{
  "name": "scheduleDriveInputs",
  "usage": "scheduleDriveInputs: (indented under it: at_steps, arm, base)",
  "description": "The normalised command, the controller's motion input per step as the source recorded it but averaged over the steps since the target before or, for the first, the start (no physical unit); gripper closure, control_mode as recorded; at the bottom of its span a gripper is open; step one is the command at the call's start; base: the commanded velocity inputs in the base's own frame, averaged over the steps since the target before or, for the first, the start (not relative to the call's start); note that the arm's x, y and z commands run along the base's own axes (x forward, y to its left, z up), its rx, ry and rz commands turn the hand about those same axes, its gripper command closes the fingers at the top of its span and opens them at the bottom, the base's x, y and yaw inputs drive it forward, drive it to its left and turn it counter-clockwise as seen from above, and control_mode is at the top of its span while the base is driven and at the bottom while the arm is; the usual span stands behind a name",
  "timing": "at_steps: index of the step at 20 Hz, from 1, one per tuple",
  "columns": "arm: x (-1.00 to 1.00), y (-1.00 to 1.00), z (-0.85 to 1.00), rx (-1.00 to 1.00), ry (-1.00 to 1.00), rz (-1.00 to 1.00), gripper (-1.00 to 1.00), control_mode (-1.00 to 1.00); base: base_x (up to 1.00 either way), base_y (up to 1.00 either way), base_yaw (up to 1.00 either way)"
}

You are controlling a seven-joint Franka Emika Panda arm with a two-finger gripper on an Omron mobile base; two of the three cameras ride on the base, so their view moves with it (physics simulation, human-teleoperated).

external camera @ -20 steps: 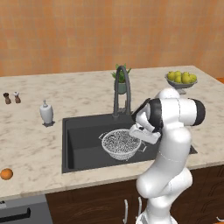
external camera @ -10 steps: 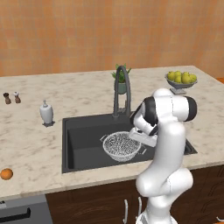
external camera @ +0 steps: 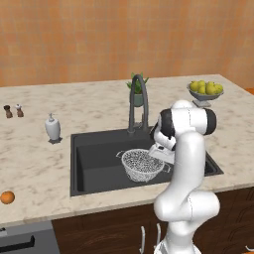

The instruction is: Put the colander in the sink, put the tangerine in the colander, and turn on the sink faucet and pour water over the colander.

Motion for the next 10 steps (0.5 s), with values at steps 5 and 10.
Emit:
scheduleDriveInputs:
  at_steps: [5,10]
  arm:
    - [-0.51,0.01,0.02,0.0,-0.16,0.08,-1.0,-1.0]
    - [-0.55,0.0,0.56,0.0,-0.27,0.02,-1.0,-1.0]
  base:
    - [0.0,0.0,0.0]
    - [0.0,0.0,0.0]
